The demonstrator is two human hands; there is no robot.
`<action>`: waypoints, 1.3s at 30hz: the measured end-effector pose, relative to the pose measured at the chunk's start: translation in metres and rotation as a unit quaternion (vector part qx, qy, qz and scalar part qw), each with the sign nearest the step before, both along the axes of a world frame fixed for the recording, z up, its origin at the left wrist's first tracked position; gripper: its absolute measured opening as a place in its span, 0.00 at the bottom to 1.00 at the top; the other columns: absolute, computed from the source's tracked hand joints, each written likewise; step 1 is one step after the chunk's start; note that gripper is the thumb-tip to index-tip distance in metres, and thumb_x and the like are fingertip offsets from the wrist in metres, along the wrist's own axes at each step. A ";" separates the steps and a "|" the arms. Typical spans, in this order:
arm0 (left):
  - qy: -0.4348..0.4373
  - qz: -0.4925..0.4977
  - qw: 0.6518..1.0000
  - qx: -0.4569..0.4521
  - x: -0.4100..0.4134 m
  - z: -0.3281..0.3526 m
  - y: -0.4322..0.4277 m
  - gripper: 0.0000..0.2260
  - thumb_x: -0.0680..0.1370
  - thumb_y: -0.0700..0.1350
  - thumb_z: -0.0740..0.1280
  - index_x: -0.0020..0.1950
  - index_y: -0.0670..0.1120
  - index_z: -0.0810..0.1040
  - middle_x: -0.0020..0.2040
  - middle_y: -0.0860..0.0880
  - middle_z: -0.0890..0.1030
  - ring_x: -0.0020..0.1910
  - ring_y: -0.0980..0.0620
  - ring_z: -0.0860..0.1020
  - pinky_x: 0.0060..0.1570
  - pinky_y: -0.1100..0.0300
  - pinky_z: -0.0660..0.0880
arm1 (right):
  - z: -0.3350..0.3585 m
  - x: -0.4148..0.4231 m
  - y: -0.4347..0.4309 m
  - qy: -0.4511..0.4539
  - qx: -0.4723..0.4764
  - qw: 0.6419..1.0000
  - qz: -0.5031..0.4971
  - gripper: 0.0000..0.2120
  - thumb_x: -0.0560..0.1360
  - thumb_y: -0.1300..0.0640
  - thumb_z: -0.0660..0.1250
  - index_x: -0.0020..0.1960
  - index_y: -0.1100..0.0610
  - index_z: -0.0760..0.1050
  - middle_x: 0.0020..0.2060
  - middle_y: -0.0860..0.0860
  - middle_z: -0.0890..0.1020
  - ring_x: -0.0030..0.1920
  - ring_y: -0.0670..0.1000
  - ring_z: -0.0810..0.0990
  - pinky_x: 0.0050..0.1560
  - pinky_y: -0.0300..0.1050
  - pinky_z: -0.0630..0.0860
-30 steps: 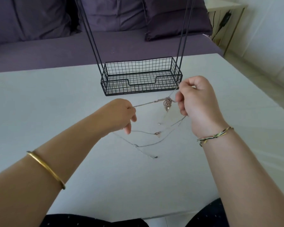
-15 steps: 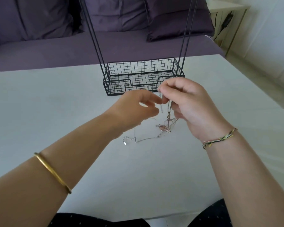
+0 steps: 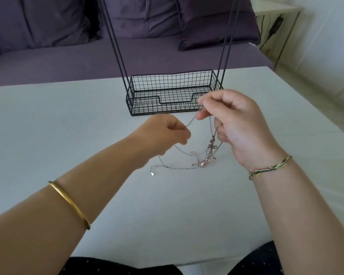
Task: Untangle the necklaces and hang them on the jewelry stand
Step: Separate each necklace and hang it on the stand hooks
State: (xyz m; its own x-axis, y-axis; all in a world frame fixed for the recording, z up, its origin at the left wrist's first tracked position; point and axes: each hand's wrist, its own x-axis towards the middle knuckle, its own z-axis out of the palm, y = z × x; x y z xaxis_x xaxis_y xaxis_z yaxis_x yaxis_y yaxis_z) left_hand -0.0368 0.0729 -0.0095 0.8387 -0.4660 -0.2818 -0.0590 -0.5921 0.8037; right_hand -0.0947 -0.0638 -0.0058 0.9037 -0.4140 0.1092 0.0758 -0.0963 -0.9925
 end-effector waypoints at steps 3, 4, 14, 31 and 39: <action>-0.031 -0.033 0.996 0.075 0.000 0.003 0.001 0.07 0.72 0.51 0.72 0.47 0.50 0.82 0.37 0.56 0.73 0.34 0.57 0.70 0.33 0.62 0.64 | -0.002 0.000 -0.004 0.027 -0.017 0.999 -0.034 0.07 0.77 0.61 0.64 0.50 0.55 0.80 0.38 0.52 0.84 0.19 0.40 0.67 0.21 0.29 0.59; -0.056 -0.040 0.993 0.098 0.001 0.004 0.002 0.07 0.72 0.50 0.72 0.47 0.50 0.82 0.35 0.56 0.72 0.33 0.58 0.70 0.32 0.63 0.64 | -0.004 0.001 -0.006 0.039 -0.033 0.998 -0.048 0.08 0.76 0.62 0.64 0.51 0.55 0.80 0.38 0.51 0.84 0.19 0.40 0.67 0.21 0.30 0.59; -0.115 0.071 0.985 0.106 0.013 0.008 0.015 0.05 0.75 0.42 0.68 0.40 0.44 0.78 0.33 0.52 0.71 0.29 0.53 0.66 0.29 0.62 0.61 | -0.013 0.000 -0.019 0.169 -0.154 0.972 -0.051 0.12 0.71 0.59 0.70 0.53 0.52 0.78 0.36 0.44 0.75 0.26 0.39 0.70 0.22 0.31 0.61; 0.051 0.023 0.995 0.087 0.007 0.004 0.012 0.05 0.77 0.42 0.66 0.51 0.44 0.78 0.36 0.49 0.73 0.32 0.53 0.67 0.27 0.64 0.66 | -0.010 -0.001 -0.007 0.122 -0.150 0.980 0.037 0.03 0.71 0.60 0.71 0.38 0.56 0.82 0.20 0.37 0.74 0.23 0.37 0.70 0.22 0.26 0.61; 0.008 0.027 1.000 -0.001 0.000 0.002 0.003 0.02 0.72 0.48 0.74 0.40 0.52 0.82 0.33 0.51 0.67 0.34 0.50 0.65 0.38 0.57 0.65 | -0.006 -0.003 -0.005 0.114 -0.133 0.983 0.052 0.04 0.72 0.60 0.69 0.40 0.55 0.82 0.19 0.37 0.73 0.23 0.35 0.70 0.21 0.26 0.62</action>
State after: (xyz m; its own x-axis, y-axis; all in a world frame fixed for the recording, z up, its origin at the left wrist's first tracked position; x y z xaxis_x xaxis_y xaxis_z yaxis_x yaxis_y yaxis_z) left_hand -0.0373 0.0761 -0.0077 0.8586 -0.4201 -0.2938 -0.0138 -0.5918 0.8059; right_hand -0.0973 -0.0684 -0.0113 0.9530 -0.3027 -0.0089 -0.1223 -0.3579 -0.9257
